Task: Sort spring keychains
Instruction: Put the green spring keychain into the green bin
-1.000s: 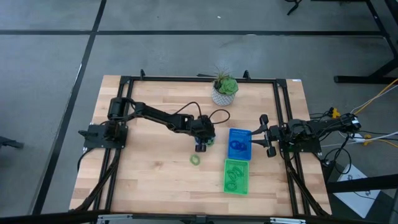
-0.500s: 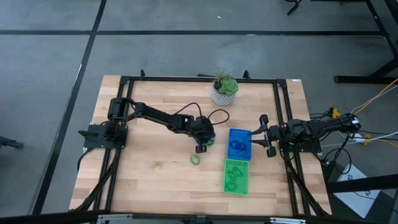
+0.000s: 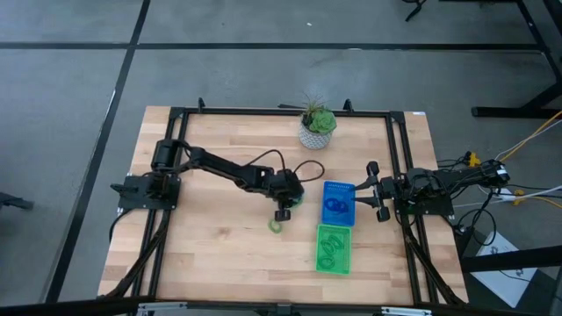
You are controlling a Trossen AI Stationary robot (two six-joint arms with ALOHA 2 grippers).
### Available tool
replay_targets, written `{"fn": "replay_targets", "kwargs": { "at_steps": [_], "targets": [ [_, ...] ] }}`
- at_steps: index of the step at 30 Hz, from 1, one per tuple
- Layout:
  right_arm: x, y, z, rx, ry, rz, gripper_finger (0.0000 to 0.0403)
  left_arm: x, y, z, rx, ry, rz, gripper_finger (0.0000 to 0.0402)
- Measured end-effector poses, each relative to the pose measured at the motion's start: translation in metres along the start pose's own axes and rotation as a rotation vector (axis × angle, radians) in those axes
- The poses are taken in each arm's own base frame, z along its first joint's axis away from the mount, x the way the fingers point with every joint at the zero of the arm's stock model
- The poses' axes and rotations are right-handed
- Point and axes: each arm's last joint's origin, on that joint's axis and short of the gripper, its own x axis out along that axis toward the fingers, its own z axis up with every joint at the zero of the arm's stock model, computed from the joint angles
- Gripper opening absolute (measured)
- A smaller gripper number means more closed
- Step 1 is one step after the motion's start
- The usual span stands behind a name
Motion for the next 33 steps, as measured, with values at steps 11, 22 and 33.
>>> {"fn": "replay_targets", "kwargs": {
  "at_steps": [11,22,33],
  "targets": [
    [0.000,0.000,0.000,0.000,0.000,0.000,0.0136,0.003,0.001,-0.003,-0.005,0.017,0.055,0.0088],
    [0.000,0.000,0.000,0.000,0.000,0.000,0.0136,0.013,0.013,-0.006,-0.003,0.021,0.049,0.0088],
    [0.000,0.000,0.000,0.000,0.000,0.000,0.0136,0.013,0.013,-0.008,0.073,0.032,0.030,0.0025]
  ]
}}
